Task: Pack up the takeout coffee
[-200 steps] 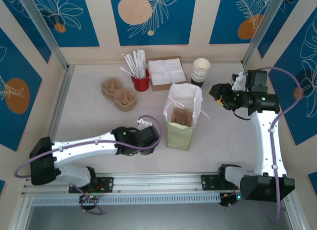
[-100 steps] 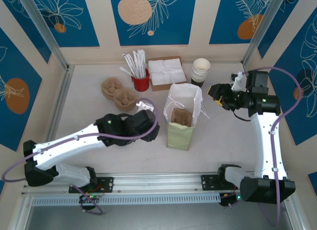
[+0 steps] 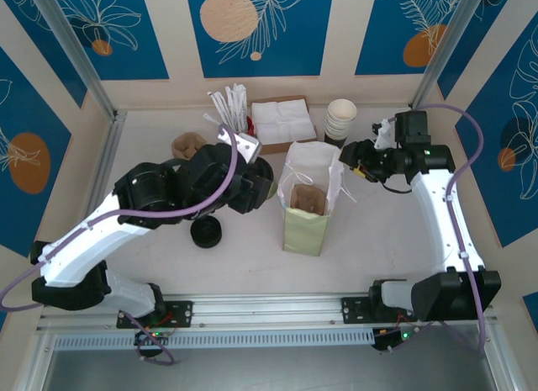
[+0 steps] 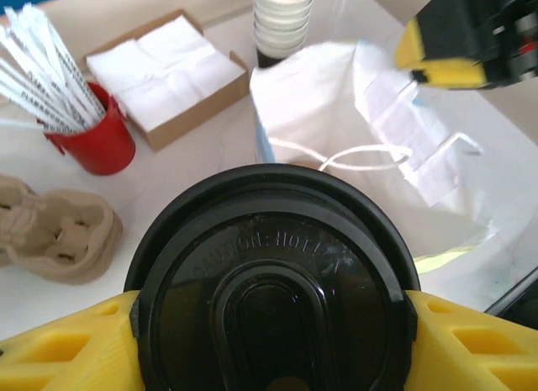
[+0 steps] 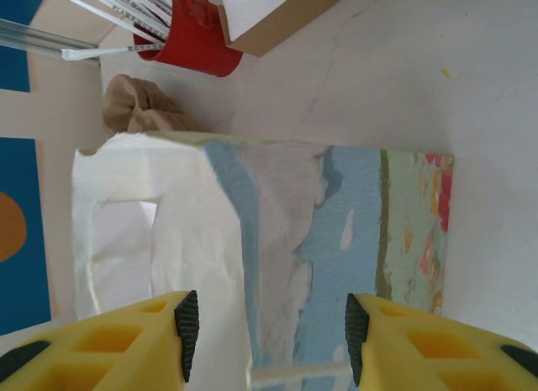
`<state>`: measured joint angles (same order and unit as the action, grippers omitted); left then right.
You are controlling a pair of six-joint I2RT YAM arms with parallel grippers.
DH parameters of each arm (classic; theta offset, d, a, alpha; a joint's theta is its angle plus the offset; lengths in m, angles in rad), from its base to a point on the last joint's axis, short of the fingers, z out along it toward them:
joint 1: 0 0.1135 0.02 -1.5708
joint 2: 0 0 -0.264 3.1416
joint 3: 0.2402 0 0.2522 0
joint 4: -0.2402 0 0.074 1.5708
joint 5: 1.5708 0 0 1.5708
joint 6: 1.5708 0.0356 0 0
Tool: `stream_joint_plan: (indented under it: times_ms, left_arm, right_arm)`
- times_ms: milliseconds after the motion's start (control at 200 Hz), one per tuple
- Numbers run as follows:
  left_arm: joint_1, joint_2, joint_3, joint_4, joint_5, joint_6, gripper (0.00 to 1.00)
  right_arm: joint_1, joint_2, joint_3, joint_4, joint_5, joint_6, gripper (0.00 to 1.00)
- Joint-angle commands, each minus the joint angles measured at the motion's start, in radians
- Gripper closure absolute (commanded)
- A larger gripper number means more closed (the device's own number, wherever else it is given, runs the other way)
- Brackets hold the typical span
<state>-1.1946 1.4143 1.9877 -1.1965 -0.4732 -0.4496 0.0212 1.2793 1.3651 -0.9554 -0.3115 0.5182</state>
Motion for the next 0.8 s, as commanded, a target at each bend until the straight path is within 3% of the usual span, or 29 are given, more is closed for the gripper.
stream_joint_plan:
  times_ms: [0,185,535,795]
  left_arm:
    - [-0.010,0.036,0.108,-0.030,0.033,0.087,0.34]
    - [-0.010,0.100,0.219,0.037,0.110,0.140,0.34]
    - [-0.010,0.241,0.274,0.164,0.283,0.100,0.34]
    - [-0.008,0.342,0.300,0.161,0.295,0.058,0.34]
  right_arm:
    - [0.029,0.029,0.051,0.009,0.024,-0.010,0.48]
    - [0.055,0.071,0.071,0.021,0.037,0.008,0.53]
    - [0.068,0.016,-0.002,0.070,0.062,0.209,0.85]
    - [0.088,-0.083,-0.094,0.128,0.093,0.334,0.92]
